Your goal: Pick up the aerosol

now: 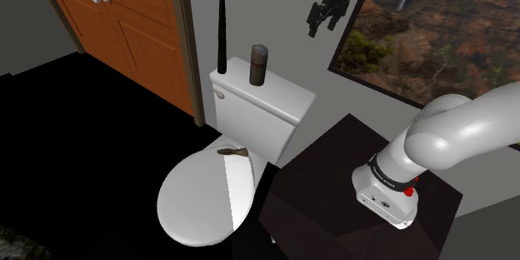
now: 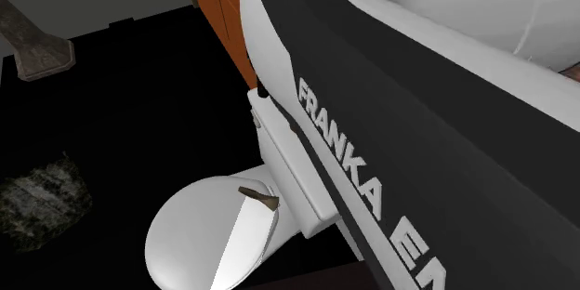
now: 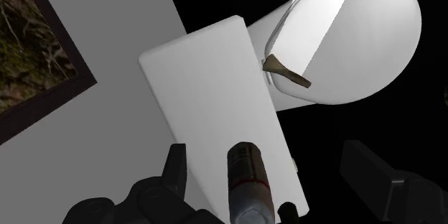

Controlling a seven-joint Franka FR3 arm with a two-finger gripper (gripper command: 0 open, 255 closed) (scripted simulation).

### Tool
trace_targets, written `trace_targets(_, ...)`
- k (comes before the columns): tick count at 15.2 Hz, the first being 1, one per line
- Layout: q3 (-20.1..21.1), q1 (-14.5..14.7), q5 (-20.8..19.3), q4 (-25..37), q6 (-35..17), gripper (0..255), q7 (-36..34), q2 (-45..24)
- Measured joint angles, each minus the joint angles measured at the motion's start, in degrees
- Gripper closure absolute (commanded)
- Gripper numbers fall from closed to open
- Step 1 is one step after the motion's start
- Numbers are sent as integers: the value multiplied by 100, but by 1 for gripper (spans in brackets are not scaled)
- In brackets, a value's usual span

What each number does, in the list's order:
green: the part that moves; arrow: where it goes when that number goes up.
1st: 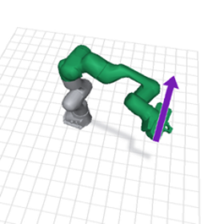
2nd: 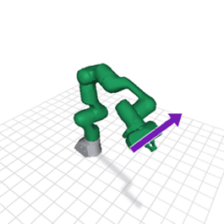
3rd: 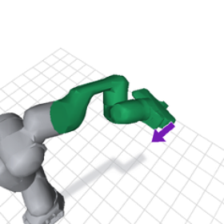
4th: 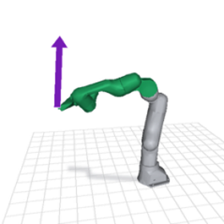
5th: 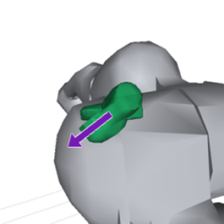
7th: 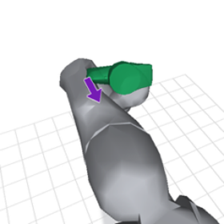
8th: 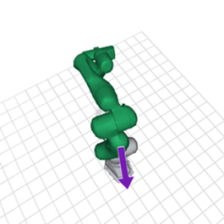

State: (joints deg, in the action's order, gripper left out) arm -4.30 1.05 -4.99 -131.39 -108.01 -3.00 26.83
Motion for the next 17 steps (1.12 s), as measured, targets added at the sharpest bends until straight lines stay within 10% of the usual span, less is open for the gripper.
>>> trace_targets(17,-175,64,760,2172,-1610,0,489,-3678)
